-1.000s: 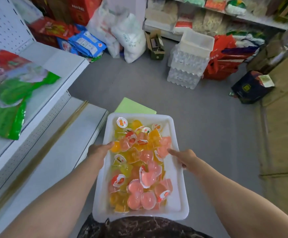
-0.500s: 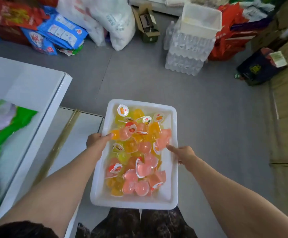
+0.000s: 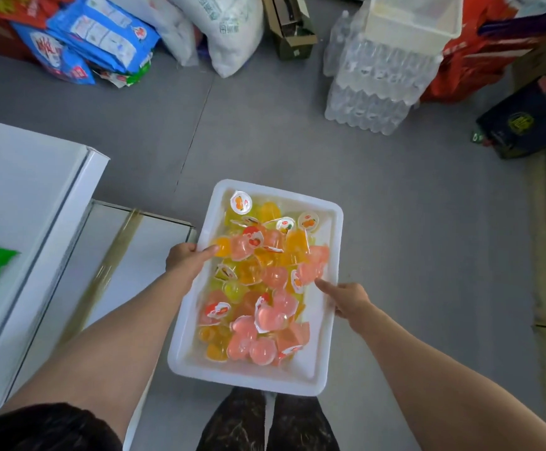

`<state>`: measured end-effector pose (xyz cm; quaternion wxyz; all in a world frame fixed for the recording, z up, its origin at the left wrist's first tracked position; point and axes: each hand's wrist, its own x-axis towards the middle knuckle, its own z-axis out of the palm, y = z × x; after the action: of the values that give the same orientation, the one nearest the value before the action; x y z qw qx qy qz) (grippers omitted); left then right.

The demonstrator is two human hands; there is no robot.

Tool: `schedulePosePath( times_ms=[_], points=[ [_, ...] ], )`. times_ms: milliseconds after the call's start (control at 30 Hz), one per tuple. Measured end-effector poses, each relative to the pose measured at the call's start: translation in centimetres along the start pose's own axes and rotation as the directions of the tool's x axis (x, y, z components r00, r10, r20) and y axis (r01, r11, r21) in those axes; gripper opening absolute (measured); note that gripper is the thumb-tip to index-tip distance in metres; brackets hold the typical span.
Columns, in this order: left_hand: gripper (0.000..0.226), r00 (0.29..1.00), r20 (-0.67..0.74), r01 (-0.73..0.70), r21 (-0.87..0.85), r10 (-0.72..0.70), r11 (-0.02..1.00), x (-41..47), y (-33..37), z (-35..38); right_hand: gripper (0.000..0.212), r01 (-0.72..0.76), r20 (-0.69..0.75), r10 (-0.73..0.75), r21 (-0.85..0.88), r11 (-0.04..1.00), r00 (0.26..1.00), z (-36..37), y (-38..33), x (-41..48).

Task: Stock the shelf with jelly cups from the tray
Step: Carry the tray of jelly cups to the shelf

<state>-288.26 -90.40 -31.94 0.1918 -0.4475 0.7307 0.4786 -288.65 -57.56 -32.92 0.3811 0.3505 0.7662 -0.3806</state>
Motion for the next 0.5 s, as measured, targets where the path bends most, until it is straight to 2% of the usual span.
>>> schedulePosePath(
  times_ms=[200, 367, 500],
  points=[
    [0.038, 1.000, -0.030, 0.011, 0.032, -0.010, 0.999, 3.0, -1.6, 1.6, 0.049, -0.021, -0.023, 0.022, 0.034, 0.999, 1.000, 1.4, 0.8, 2.7],
    [0.037, 1.000, -0.026, -0.010, 0.077, 0.012, 0.997, 2.1, -1.5, 1.8, 0.062, -0.028, 0.002, 0.028, 0.068, 0.997, 1.000, 1.3, 0.7, 2.6],
    [0.044, 0.996, -0.071, -0.051, 0.151, 0.062, 0.987, 0.8, -1.1, 1.6, 0.043, -0.010, 0.017, 0.010, -0.025, 1.000, 1.000, 0.6, -0.6, 0.8]
  ],
)
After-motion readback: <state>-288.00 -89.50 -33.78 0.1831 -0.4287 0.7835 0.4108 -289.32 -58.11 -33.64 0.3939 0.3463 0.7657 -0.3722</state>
